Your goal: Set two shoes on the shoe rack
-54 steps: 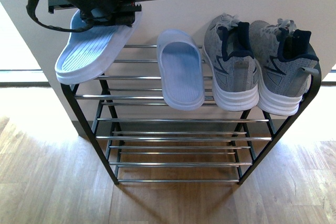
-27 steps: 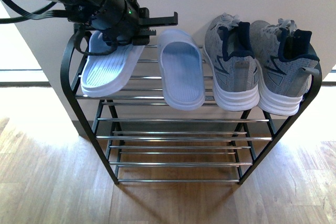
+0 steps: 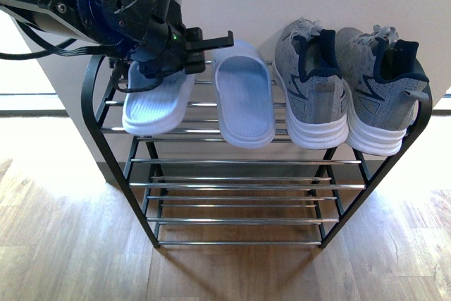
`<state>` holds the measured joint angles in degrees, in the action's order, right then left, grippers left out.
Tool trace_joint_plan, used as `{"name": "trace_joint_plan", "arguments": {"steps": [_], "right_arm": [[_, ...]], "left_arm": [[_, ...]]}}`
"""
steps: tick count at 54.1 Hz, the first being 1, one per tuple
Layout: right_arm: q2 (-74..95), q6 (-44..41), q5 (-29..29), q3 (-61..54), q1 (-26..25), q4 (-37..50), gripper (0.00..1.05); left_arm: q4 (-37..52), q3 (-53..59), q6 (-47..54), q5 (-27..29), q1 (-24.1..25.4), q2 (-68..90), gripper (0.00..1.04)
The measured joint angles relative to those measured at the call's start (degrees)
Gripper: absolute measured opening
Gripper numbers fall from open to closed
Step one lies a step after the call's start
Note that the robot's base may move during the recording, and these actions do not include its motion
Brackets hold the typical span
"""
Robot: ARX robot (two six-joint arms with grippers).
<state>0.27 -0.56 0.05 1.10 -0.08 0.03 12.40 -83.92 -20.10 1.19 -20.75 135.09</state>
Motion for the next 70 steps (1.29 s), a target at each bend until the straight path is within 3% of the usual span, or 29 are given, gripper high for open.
{"name": "trace_joint_plan", "arguments": {"steps": [14, 22, 32, 50, 51, 55, 58, 70], "right_arm": [[0.0, 0.0, 0.0, 0.0, 0.0, 0.0, 0.96], [0.0, 0.0, 0.0, 0.0, 0.0, 0.0, 0.96], [0.0, 0.0, 0.0, 0.0, 0.0, 0.0, 0.96], [0.0, 0.0, 0.0, 0.0, 0.0, 0.0, 0.96], [0.0, 0.0, 0.0, 0.0, 0.0, 0.0, 0.96], [0.0, 0.0, 0.0, 0.0, 0.0, 0.0, 0.96], [0.0, 0.0, 0.0, 0.0, 0.0, 0.0, 0.96], [0.0, 0.0, 0.0, 0.0, 0.0, 0.0, 0.96]], "left_arm": [[-1.4, 4.7, -11.5, -12.1, -1.0, -8.7, 0.75], [-11.0, 8.2, -11.3, -11.4, -1.6, -23.0, 0.97], [-26.8, 15.0, -8.1, 1.4, -0.9, -42.5, 0.95], [-37.8, 35.6, 2.8, 30.8, 1.8, -80.8, 0.95], [-35.5, 37.7, 4.8, 30.0, 2.4, -83.5, 0.93], [-15.3, 50.6, 13.1, 15.3, 7.0, -97.5, 0.76], [-7.5, 56.5, 16.2, 10.6, 8.9, -103.3, 0.63], [-3.8, 66.3, 18.9, 6.6, 12.6, -108.2, 0.29]]}}
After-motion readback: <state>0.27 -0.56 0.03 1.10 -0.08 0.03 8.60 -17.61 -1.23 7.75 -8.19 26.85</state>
